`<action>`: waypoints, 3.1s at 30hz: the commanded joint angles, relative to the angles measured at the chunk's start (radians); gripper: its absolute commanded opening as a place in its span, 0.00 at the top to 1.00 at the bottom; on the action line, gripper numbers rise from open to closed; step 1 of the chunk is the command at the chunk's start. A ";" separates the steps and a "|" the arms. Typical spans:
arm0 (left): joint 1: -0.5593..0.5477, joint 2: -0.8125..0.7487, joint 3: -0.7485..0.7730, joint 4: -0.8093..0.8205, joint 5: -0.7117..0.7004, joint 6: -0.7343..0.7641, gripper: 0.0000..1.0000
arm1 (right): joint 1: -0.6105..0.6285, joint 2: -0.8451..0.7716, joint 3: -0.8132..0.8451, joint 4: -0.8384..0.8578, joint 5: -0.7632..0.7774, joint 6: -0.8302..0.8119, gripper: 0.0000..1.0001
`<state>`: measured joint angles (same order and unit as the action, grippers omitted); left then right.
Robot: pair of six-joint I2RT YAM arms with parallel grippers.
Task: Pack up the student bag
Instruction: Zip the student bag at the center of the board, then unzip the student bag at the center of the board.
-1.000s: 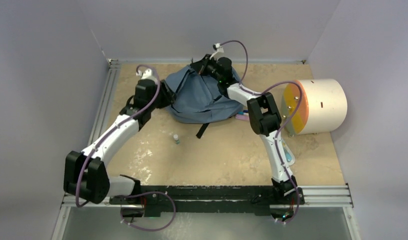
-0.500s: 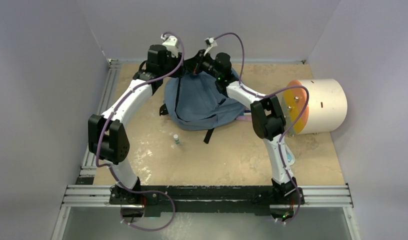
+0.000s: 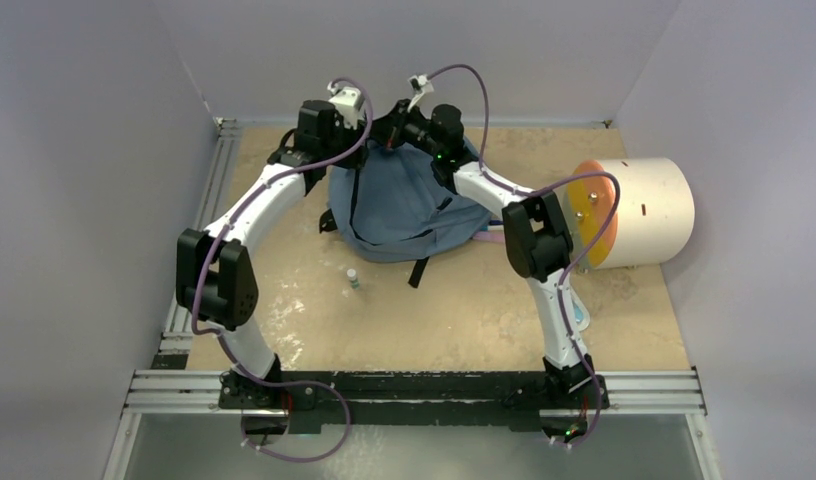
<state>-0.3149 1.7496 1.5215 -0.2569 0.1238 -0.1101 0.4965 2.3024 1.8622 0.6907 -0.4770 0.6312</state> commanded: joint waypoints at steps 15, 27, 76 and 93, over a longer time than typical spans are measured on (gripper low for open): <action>-0.001 0.008 -0.006 0.022 -0.063 0.054 1.00 | -0.012 -0.046 0.051 0.081 0.072 0.007 1.00; 0.036 -0.043 -0.026 0.016 -0.095 0.040 1.00 | -0.061 0.120 0.238 -0.185 0.429 -0.082 1.00; 0.046 -0.083 -0.064 0.039 -0.084 -0.033 0.57 | -0.145 -0.645 -0.586 -0.563 0.374 -0.171 0.44; -0.260 0.127 0.078 0.085 0.134 0.145 0.56 | -0.162 -0.876 -0.781 -0.643 0.388 -0.029 0.37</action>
<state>-0.5289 1.8202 1.5208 -0.2028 0.2096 -0.0837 0.3397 1.4448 1.0969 0.0719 -0.0696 0.5594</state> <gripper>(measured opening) 0.436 0.653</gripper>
